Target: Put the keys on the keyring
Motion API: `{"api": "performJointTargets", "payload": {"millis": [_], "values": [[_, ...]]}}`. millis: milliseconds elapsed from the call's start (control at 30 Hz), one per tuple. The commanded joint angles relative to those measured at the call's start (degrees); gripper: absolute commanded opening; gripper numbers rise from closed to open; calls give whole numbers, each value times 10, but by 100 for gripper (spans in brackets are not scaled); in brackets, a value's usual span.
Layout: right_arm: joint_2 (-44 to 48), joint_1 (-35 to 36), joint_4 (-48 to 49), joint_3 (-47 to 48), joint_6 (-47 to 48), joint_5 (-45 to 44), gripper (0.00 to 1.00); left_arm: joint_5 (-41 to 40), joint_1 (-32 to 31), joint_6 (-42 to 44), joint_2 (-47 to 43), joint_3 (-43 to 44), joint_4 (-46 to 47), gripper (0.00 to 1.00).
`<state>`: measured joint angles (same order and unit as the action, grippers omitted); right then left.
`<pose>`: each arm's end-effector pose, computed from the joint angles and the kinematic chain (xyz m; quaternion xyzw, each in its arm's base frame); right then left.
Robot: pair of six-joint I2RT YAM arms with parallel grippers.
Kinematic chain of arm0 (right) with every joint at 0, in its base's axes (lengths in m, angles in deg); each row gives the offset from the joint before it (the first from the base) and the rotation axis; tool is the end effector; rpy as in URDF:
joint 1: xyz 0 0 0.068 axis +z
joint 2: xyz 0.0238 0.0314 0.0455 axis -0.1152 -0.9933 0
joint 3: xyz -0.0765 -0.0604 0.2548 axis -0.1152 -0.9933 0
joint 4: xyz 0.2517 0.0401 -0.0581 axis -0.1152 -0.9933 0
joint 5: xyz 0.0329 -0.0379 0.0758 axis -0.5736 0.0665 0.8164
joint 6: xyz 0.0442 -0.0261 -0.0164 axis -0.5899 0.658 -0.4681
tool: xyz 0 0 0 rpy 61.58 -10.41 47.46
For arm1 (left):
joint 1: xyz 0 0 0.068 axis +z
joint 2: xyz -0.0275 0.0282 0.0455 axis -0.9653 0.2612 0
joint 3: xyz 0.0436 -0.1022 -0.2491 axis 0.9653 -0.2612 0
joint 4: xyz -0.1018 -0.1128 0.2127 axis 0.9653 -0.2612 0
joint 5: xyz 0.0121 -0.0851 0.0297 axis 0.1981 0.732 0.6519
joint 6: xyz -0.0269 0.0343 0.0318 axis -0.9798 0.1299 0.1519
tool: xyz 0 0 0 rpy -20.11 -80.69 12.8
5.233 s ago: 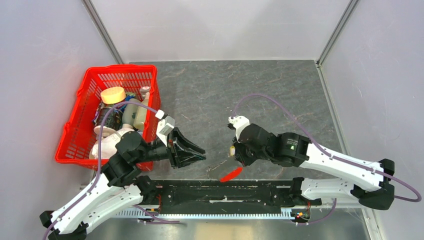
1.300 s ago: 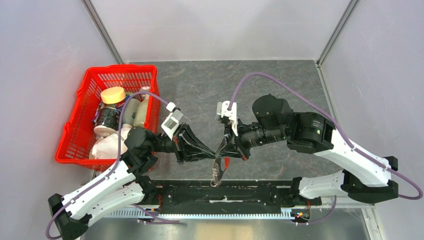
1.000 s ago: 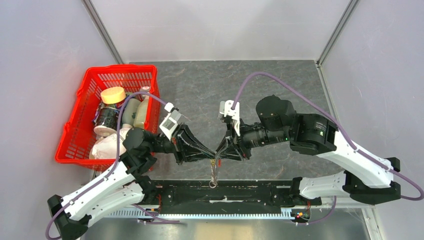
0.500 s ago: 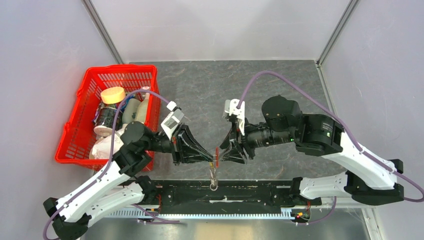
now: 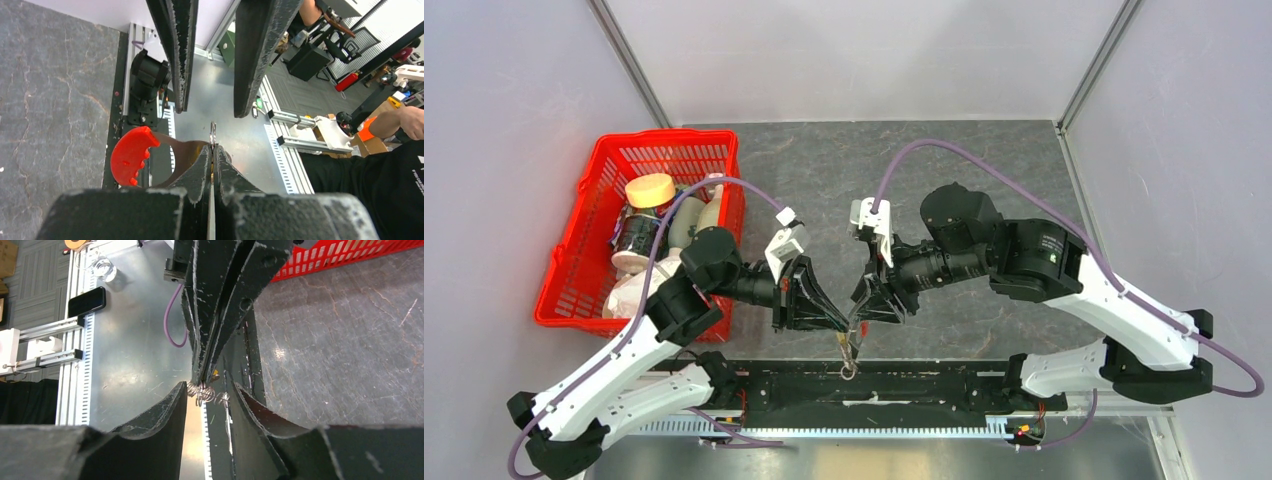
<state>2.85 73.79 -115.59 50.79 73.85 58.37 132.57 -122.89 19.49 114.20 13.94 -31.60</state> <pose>0.0751 0.2138 0.4798 -0.5162 0.6640 0.4388 0.3164 0.0835 -0.1360 0.3887 0.4339 0.5637 -0.6347 0.3019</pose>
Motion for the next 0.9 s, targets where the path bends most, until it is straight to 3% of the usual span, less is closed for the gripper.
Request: {"api": "performJointTargets", "payload": {"millis": [0,233,600,867], "values": [[-12,-6,-1,23,6,36,43,19,-2,46,0,32,-34,2],[-30,-14,-18,22,6,74,38,23,-2,57,3,42,-46,2],[-41,-21,-18,20,5,122,19,22,-2,61,4,40,-49,2],[-44,-22,-20,13,6,130,18,17,-2,62,6,41,-49,2]]}}
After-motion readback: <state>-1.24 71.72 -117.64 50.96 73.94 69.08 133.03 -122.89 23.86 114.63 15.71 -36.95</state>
